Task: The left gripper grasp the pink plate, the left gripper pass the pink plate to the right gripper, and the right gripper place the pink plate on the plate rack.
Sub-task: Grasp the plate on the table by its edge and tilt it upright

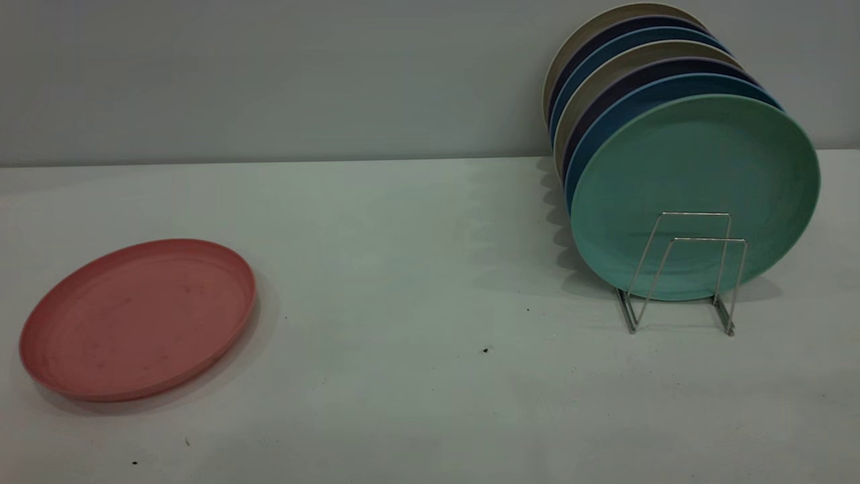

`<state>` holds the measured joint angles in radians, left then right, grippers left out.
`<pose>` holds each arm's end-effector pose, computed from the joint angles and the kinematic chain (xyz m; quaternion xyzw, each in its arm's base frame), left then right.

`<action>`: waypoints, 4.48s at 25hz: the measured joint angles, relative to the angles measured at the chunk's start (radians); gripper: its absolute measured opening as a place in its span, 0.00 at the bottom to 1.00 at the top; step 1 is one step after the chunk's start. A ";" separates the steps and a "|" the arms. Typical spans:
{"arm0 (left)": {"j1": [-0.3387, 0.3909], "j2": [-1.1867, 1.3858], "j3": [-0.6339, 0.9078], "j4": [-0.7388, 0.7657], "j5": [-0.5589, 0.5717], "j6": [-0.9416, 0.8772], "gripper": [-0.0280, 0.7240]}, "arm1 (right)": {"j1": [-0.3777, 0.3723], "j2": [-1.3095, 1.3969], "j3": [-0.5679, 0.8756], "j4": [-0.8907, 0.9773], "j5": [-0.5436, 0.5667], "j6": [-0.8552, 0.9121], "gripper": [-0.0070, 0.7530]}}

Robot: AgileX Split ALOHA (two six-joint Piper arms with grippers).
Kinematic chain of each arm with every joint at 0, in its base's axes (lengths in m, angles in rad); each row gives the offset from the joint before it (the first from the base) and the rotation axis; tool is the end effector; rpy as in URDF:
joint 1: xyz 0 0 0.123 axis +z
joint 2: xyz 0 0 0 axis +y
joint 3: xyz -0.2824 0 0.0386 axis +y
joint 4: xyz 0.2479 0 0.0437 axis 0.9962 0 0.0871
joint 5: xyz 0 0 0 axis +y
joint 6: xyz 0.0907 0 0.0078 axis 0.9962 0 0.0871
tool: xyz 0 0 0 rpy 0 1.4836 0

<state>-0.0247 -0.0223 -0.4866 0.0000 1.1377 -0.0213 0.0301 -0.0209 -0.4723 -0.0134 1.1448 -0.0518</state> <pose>-0.0101 0.0002 0.2672 0.0015 0.8705 -0.0113 0.4921 -0.0086 -0.0014 0.2628 -0.0353 0.8753 -0.0119 0.4821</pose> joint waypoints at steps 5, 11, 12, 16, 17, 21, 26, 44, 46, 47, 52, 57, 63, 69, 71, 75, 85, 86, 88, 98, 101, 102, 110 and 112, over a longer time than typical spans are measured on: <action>0.000 0.000 0.000 0.000 0.000 0.000 0.63 | 0.000 0.000 0.000 0.000 0.000 0.000 0.32; 0.000 0.000 0.000 0.009 0.000 0.000 0.63 | 0.000 0.000 0.000 0.000 0.000 0.000 0.32; 0.000 0.000 0.000 0.009 0.000 0.000 0.63 | 0.000 0.000 0.000 0.000 0.000 0.000 0.32; 0.000 0.000 0.000 0.011 0.000 0.000 0.63 | 0.000 0.000 0.000 -0.002 0.000 0.000 0.32; 0.000 0.000 0.000 0.011 0.000 0.000 0.63 | 0.000 0.000 0.000 -0.003 0.000 0.000 0.32; 0.000 0.000 -0.013 0.006 -0.046 0.001 0.63 | 0.000 0.000 -0.008 -0.004 -0.017 -0.007 0.32; 0.000 0.063 -0.030 -0.014 -0.172 0.000 0.63 | 0.000 0.033 -0.023 0.049 -0.196 -0.034 0.38; 0.000 0.727 -0.029 -0.239 -0.695 0.003 0.63 | 0.000 0.627 -0.023 0.453 -0.504 -0.439 0.52; 0.000 0.774 -0.029 -0.243 -0.726 0.003 0.63 | 0.000 0.676 -0.036 0.505 -0.506 -0.487 0.52; 0.000 0.797 -0.029 -0.246 -0.738 0.003 0.63 | 0.000 0.702 -0.050 0.530 -0.506 -0.510 0.52; 0.000 0.909 -0.029 -0.300 -0.789 0.002 0.63 | 0.000 0.814 -0.144 0.623 -0.506 -0.607 0.56; 0.000 1.033 -0.029 -0.407 -0.840 0.002 0.63 | 0.000 0.884 -0.170 0.649 -0.505 -0.629 0.57; 0.008 1.367 -0.029 -0.525 -0.981 0.001 0.63 | 0.000 0.898 -0.170 0.651 -0.503 -0.632 0.58; 0.159 1.418 -0.030 -0.538 -0.982 0.039 0.63 | 0.000 0.898 -0.170 0.652 -0.497 -0.635 0.58; 0.209 1.418 -0.030 -0.538 -0.976 0.079 0.63 | 0.000 0.898 -0.170 0.656 -0.496 -0.635 0.58; 0.279 1.440 -0.059 -0.566 -0.910 0.188 0.63 | 0.000 0.898 -0.170 0.664 -0.495 -0.637 0.58; 0.329 1.680 -0.211 -0.849 -0.797 0.502 0.59 | 0.000 0.898 -0.170 0.667 -0.485 -0.638 0.58; 0.345 1.707 -0.211 -0.863 -0.801 0.504 0.59 | 0.000 0.898 -0.170 0.667 -0.480 -0.638 0.58; 0.378 1.769 -0.211 -0.902 -0.810 0.525 0.59 | 0.000 0.898 -0.170 0.667 -0.470 -0.639 0.58; 0.400 1.984 -0.258 -1.292 -0.808 0.882 0.58 | 0.000 0.898 -0.170 0.666 -0.468 -0.639 0.58; 0.400 1.983 -0.258 -1.302 -0.809 0.890 0.58 | 0.000 0.898 -0.170 0.666 -0.468 -0.639 0.58; 0.400 1.977 -0.258 -1.305 -0.811 0.883 0.58 | 0.000 0.898 -0.170 0.666 -0.468 -0.639 0.58; 0.400 1.948 -0.258 -1.190 -0.887 0.757 0.58 | 0.000 0.898 -0.170 0.666 -0.477 -0.639 0.58; 0.400 1.955 -0.258 -1.164 -0.890 0.739 0.58 | 0.000 0.898 -0.170 0.666 -0.477 -0.639 0.58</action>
<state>0.3754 1.9330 -0.7447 -1.1639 0.2474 0.7173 0.0301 0.8767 -0.6422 0.6524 0.6678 -0.6910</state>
